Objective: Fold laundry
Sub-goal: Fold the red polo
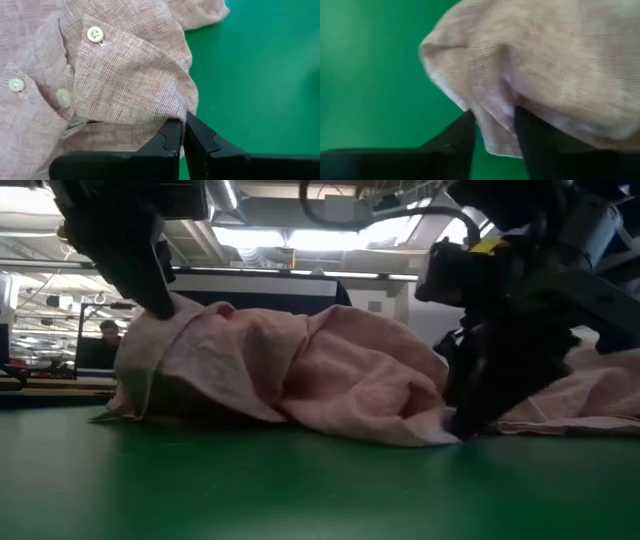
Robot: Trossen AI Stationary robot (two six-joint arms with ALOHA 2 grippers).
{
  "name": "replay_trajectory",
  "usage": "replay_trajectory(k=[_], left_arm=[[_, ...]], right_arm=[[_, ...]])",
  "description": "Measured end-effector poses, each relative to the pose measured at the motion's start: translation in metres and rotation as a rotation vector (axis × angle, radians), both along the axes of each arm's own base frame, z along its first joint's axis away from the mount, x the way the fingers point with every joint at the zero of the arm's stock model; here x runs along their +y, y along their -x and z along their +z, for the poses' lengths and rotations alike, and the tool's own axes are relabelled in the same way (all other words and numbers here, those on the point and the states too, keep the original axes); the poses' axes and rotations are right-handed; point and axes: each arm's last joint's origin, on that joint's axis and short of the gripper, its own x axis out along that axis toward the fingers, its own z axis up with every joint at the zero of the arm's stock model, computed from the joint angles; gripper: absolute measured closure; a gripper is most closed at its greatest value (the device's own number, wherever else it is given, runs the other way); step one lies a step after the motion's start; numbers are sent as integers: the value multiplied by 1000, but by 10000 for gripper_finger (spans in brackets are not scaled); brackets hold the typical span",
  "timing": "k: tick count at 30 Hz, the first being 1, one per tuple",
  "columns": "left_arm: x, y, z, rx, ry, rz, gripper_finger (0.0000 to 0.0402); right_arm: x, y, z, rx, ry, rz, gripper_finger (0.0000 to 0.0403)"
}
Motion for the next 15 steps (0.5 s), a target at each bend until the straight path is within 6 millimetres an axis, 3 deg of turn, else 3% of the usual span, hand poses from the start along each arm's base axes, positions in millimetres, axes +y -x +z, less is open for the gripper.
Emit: replay_trajectory(k=[2,4,10,15], left_arm=[[-2,1,0,8,17,-16,396],[-3,3,3,17,42,-29,396],[3,19,42,37,125,16,396],[16,42,89,-32,144,104,397]], right_arm=[[1,-2,5,15,-28,-5,359],[3,-2,18,27,-48,11,387],[17,12,93,41,-116,112,393],[11,36,158,20,-154,108,390]])
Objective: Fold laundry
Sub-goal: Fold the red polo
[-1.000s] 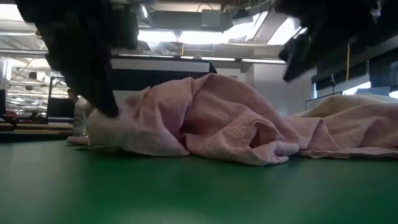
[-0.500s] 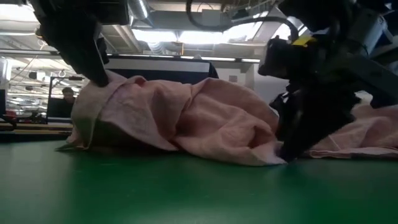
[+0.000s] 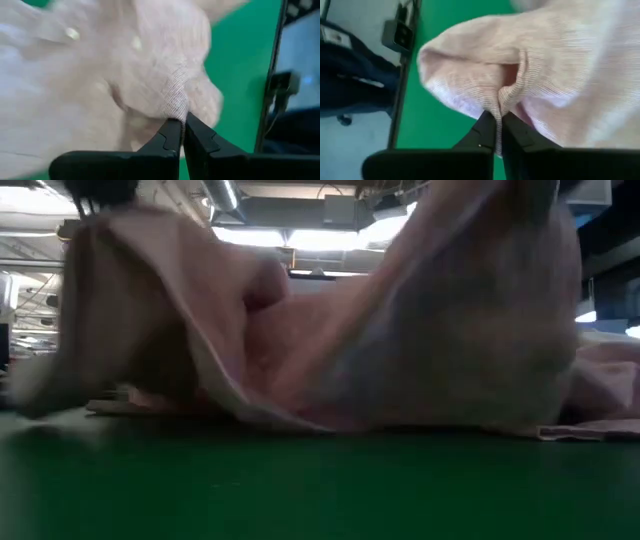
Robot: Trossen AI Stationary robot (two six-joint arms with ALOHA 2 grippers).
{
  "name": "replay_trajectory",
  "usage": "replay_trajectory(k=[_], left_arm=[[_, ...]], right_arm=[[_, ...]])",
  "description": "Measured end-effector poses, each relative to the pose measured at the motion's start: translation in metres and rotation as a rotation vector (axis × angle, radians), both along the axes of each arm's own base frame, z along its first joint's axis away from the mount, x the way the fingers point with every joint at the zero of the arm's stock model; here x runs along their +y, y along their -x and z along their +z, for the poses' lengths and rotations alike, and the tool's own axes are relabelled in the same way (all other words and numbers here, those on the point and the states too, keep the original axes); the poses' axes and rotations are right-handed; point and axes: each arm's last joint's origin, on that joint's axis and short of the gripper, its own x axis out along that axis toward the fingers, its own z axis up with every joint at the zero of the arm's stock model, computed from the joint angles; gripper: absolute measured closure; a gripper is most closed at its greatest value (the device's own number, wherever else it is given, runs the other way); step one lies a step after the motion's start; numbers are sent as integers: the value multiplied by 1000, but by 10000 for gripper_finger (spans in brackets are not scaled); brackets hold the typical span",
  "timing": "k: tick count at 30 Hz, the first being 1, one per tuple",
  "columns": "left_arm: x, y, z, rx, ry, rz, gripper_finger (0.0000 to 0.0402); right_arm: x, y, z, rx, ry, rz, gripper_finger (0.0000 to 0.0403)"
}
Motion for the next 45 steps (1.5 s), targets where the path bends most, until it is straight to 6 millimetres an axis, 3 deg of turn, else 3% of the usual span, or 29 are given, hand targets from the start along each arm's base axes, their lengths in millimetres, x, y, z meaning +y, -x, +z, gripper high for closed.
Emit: replay_trajectory(k=[4,7,11,14,18,23,27,30,34,37,40,42,45], left_arm=[[13,18,32,-134,-10,100,398],[20,29,42,-206,-19,178,397],[21,33,38,-200,20,206,397],[11,31,30,-157,90,146,397],[-12,25,15,-100,174,27,397],[-44,22,-11,19,261,-98,396],[-64,19,-34,108,195,-170,396],[-68,15,-47,194,174,-234,382],[-59,10,-52,298,236,-270,339],[-46,5,-40,342,406,-309,307],[-29,4,-18,253,458,-303,285],[-13,5,-9,128,336,-268,279],[14,5,-5,-22,-60,18,276]], right_arm=[[-18,19,42,-77,47,-100,396],[-32,29,64,-168,48,-169,397],[-39,35,71,-173,-19,-208,393],[-25,36,69,-107,-163,-150,398],[11,37,51,-10,-293,-68,396],[52,40,14,104,-394,-64,391],[71,39,-24,221,-381,-208,387],[73,33,-50,352,-365,-271,370],[61,22,-59,501,-412,-238,322],[46,13,-45,602,-561,-190,285],[32,-1,-20,493,-615,-156,258],[22,-11,-9,330,-546,-171,247],[8,-21,-10,102,-316,-346,242]])
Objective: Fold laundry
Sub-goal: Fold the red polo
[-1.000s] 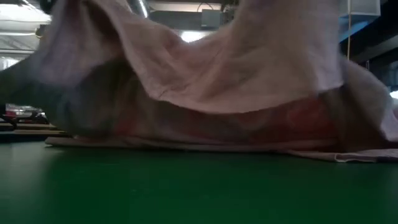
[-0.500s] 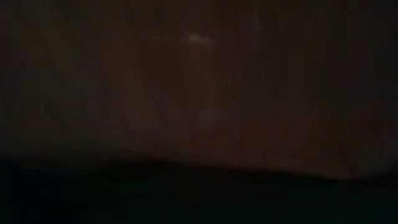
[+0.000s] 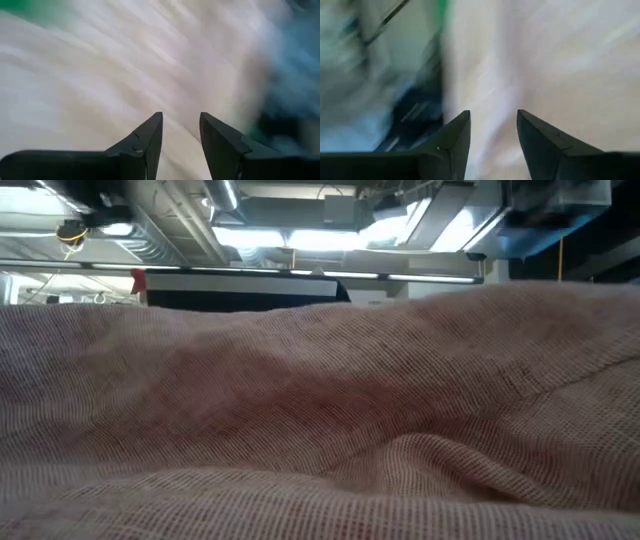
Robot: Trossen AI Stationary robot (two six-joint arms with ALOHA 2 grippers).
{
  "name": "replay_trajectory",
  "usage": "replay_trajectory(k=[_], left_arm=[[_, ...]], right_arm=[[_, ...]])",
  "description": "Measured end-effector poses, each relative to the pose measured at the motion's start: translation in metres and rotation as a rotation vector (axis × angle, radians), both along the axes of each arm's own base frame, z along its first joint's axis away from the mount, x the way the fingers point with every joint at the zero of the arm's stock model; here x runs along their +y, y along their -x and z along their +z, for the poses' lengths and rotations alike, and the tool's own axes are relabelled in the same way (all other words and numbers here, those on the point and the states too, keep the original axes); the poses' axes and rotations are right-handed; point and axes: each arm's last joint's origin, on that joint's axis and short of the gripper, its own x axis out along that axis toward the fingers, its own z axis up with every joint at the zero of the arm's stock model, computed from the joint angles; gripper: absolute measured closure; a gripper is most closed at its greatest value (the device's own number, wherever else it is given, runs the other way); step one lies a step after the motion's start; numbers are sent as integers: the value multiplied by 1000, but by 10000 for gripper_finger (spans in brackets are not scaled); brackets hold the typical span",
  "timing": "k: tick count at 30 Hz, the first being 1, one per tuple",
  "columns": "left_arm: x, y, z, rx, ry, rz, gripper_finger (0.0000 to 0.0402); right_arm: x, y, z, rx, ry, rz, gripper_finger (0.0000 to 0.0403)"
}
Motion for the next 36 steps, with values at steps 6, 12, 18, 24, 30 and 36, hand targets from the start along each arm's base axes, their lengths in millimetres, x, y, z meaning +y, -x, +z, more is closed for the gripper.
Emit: replay_trajectory(k=[6,12,18,24,30,36], left_arm=[[45,-10,-36,-8,-246,405,276],[82,-15,-100,107,-125,424,278],[112,-10,-142,92,-30,486,294],[132,-1,-171,187,-42,473,308],[156,8,-174,238,-345,620,316],[181,18,-170,288,-502,732,318]], right_arm=[[-17,-5,-26,-51,312,-322,241],[-19,-4,-54,10,334,-425,240],[-15,-8,-74,88,331,-409,240],[-12,-13,-91,139,346,-388,240],[-9,-20,-116,190,371,-371,240],[-6,-24,-136,253,368,-343,240]])
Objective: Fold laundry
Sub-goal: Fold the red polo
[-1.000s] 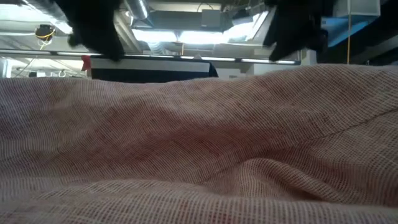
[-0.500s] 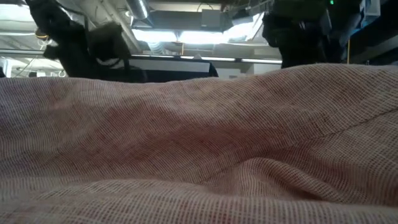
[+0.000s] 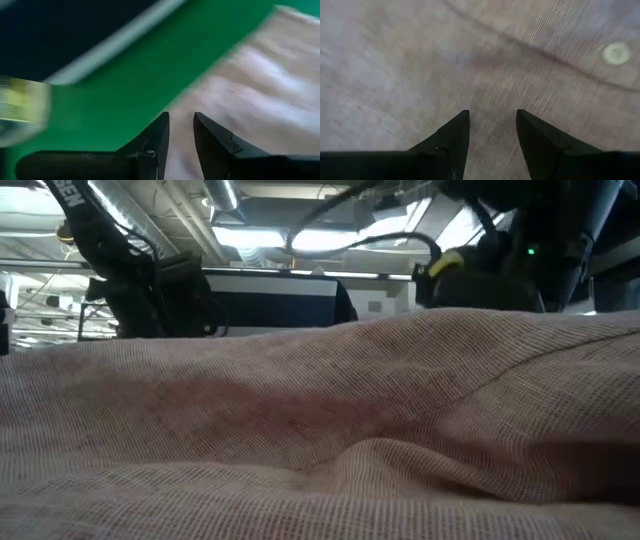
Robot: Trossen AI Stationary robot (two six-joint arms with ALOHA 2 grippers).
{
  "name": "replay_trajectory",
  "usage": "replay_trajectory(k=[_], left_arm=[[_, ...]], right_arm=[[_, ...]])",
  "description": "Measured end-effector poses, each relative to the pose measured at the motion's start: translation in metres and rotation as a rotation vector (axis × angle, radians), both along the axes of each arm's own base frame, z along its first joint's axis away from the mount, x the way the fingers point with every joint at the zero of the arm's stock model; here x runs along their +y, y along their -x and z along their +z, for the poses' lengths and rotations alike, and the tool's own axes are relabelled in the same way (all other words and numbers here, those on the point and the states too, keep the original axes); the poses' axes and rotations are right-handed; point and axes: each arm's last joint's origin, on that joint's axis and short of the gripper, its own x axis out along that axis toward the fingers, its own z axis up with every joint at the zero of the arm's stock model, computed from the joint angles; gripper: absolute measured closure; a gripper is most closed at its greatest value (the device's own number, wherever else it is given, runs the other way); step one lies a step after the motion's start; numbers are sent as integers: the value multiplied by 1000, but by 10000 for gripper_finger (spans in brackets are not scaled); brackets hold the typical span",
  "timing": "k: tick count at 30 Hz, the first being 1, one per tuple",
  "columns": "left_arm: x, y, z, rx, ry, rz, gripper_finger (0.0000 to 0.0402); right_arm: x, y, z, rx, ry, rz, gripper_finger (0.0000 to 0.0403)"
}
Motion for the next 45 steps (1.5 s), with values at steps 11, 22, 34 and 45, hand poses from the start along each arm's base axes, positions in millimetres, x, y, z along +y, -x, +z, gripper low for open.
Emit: replay_trajectory(k=[11,22,34,45], left_arm=[[5,-15,34,-248,188,-232,318],[-34,-21,53,-295,248,-390,318],[2,-27,2,-321,266,-182,318],[38,-23,-19,-290,133,-50,318]], right_arm=[[-7,-5,14,6,-36,60,240],[1,-34,55,-392,-38,191,240],[20,-44,-8,-263,-171,127,240],[54,-26,-15,-220,-202,150,240]])
